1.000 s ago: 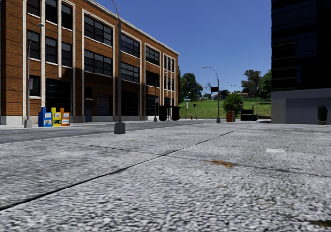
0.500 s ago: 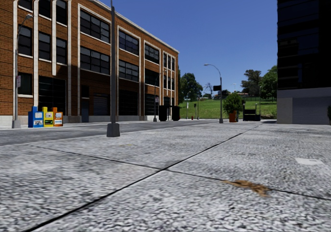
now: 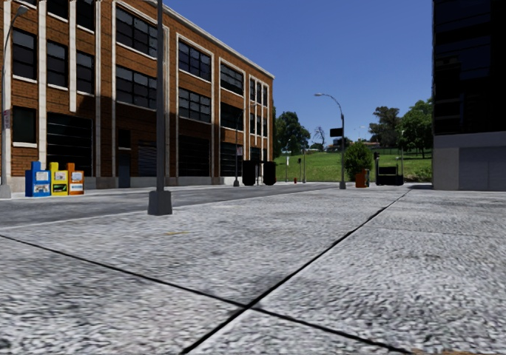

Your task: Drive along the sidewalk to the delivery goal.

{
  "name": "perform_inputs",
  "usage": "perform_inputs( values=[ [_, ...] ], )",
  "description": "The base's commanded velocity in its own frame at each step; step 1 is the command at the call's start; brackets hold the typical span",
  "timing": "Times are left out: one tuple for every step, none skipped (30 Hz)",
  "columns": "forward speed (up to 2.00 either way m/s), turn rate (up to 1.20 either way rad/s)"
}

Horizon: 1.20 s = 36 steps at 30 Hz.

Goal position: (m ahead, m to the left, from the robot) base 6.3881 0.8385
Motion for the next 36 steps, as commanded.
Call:
perform_inputs(
  values=[
    [2.00, 0.00],
    [2.00, 0.00],
    [2.00, 0.00],
    [2.00, 0.00],
    [2.00, 0.00],
    [2.00, 0.00],
    [2.00, 0.00],
    [2.00, 0.00],
    [2.00, 0.00],
    [2.00, 0.00],
    [2.00, 0.00],
    [2.00, 0.00],
    [2.00, 0.00],
    [2.00, 0.00],
    [2.00, 0.00],
    [2.00, 0.00],
    [2.00, 0.00],
    [2.00, 0.00],
    [2.00, 0.00],
    [2.00, 0.00],
    [2.00, 0.00],
    [2.00, 0.00],
    [2.00, 0.00],
    [2.00, 0.00],
    [2.00, 0.00],
    [2.00, 0.00],
    [2.00, 0.00],
    [2.00, 0.00],
    [2.00, 0.00],
    [2.00, 0.00],
    [2.00, 0.00],
    [2.00, 0.00],
    [2.00, 0.00],
    [2.00, 0.00],
    [2.00, 0.00],
    [2.00, 0.00]
  ],
)
